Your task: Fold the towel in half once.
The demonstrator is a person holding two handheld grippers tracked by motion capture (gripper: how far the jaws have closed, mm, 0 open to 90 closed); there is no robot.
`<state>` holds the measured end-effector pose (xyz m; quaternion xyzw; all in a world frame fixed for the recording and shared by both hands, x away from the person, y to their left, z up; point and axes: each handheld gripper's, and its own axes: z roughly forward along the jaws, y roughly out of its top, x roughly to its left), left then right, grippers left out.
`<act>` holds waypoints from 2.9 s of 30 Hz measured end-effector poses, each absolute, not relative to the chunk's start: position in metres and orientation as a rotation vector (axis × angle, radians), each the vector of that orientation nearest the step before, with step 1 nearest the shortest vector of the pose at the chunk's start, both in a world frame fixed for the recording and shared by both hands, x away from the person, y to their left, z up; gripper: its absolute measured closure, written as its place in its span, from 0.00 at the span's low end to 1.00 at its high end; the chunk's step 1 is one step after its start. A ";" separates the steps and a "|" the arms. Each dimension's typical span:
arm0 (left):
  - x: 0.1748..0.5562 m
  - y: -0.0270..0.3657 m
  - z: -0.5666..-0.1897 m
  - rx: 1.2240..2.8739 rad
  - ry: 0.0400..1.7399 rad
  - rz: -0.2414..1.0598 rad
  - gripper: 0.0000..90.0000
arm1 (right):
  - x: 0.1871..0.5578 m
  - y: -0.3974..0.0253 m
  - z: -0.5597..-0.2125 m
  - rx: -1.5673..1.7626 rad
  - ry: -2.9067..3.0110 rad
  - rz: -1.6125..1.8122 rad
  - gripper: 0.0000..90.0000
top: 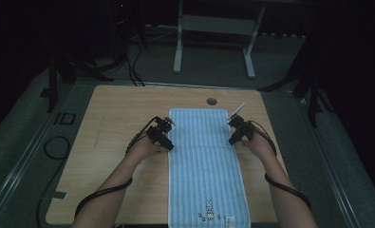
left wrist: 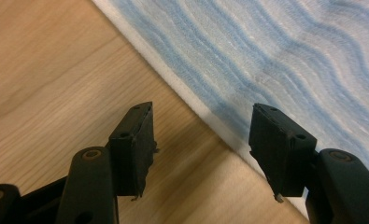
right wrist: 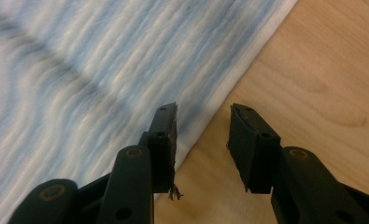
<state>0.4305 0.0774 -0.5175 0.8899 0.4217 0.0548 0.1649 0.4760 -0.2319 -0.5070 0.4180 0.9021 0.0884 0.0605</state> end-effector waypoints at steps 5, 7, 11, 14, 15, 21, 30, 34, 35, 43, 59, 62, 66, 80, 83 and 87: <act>0.434 0.071 -0.525 2.550 1.182 0.147 0.46 | 0.486 -0.229 -0.516 1.317 2.727 0.277 0.67; 0.434 0.068 -0.525 2.551 1.170 0.170 0.49 | 0.487 -0.229 -0.517 1.329 2.727 0.287 0.67; 0.432 0.063 -0.525 2.544 1.151 0.179 0.55 | 0.487 -0.229 -0.517 1.343 2.734 0.278 0.72; 0.429 0.059 -0.525 2.537 1.116 0.172 0.69 | 0.485 -0.226 -0.516 1.310 2.754 0.273 0.89; 0.429 0.058 -0.525 2.531 1.102 0.159 0.76 | 0.484 -0.225 -0.516 1.299 2.762 0.273 0.95; 0.427 0.061 -0.521 2.504 1.109 0.136 0.97 | 0.480 -0.221 -0.513 1.261 2.763 0.255 0.97; 0.408 0.079 -0.487 2.415 1.061 0.128 0.97 | 0.461 -0.243 -0.467 1.253 2.716 0.487 0.98; 0.388 0.085 -0.472 2.391 1.019 0.171 0.97 | 0.435 -0.245 -0.451 1.176 2.728 0.530 0.97; 0.380 0.085 -0.468 2.380 1.012 0.191 0.97 | 0.428 -0.244 -0.448 1.154 2.729 0.529 0.97; 0.314 0.088 -0.479 2.431 0.886 0.143 0.96 | 0.350 -0.245 -0.455 0.980 2.762 0.560 0.97; 0.279 0.075 -0.524 2.584 0.823 0.050 0.95 | 0.301 -0.250 -0.518 1.010 2.868 0.489 0.96; 0.281 0.074 -0.518 2.598 0.818 0.062 0.90 | 0.299 -0.249 -0.510 1.003 2.862 0.477 0.91; 0.279 0.081 -0.502 2.542 0.825 0.087 0.74 | 0.296 -0.253 -0.482 0.979 2.800 0.548 0.87; 0.292 0.055 -0.526 2.575 0.761 0.082 0.66 | 0.303 -0.222 -0.518 0.923 2.900 0.484 0.75; 0.306 0.055 -0.527 2.545 0.782 0.060 0.66 | 0.314 -0.222 -0.517 0.942 2.889 0.470 0.75; 0.324 0.053 -0.527 2.544 0.783 0.061 0.64 | 0.329 -0.222 -0.517 0.966 2.880 0.448 0.75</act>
